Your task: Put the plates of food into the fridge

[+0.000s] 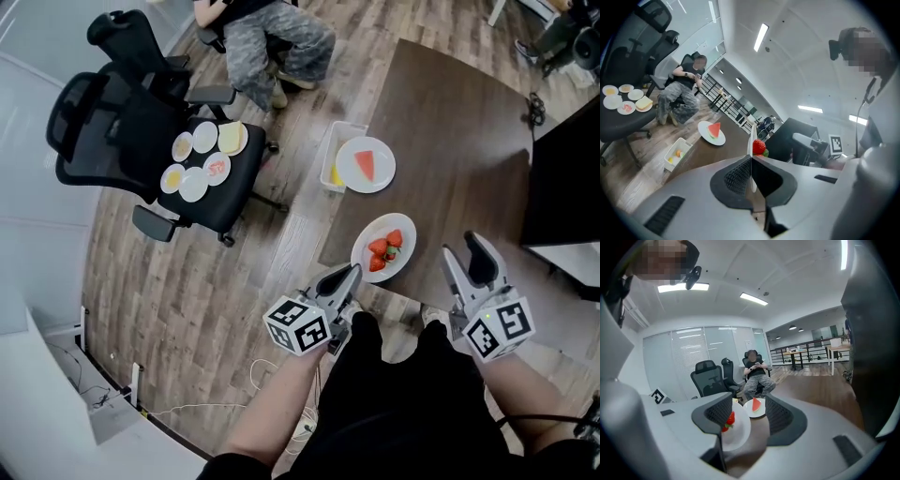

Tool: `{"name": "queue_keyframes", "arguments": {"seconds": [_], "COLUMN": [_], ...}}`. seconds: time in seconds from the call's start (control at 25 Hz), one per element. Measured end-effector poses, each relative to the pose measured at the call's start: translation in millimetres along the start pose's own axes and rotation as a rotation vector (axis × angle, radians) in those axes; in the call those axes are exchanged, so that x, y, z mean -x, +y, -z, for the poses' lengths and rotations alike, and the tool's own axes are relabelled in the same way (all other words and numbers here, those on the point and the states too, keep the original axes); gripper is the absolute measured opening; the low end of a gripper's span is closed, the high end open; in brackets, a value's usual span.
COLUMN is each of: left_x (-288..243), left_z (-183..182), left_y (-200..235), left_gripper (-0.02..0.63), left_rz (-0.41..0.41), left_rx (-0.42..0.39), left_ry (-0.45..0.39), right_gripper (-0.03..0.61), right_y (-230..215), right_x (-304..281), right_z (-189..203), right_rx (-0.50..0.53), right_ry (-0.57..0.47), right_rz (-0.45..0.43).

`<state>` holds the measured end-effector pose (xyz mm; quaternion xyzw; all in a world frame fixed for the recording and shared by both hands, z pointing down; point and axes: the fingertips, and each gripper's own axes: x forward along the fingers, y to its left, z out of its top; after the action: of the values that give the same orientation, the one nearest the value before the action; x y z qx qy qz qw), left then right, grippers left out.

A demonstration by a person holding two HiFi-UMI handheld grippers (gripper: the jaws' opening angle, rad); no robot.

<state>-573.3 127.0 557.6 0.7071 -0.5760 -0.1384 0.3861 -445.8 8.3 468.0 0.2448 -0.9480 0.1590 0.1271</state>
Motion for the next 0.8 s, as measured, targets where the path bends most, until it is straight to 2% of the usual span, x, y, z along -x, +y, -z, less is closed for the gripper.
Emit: {"name": "queue_keyframes", "arguments": {"seconds": [0.36, 0.6, 0.8], "left_x": [-13.9, -21.9, -28.8], "left_z": [-50.4, -70.1, -80.5], "left_y": [-69.9, -101.6, -127.3], "left_gripper": [0.012, 0.012, 0.012], "left_rz": [0.125, 0.192, 0.246], "left_rx": [-0.041, -0.051, -0.107], "left_ry": [-0.034, -0.004, 0.031], "right_gripper": [0.225, 0.225, 0.225], "right_y": [-27.7, -36.9, -42.9], "right_x": [3.9, 6.1, 17.1], "right_z": [9.0, 3.2, -8.3], "right_rx": [-0.091, -0.175, -0.226], "right_ry": [0.019, -0.012, -0.066], "right_rz": [-0.056, -0.072, -0.086]}}
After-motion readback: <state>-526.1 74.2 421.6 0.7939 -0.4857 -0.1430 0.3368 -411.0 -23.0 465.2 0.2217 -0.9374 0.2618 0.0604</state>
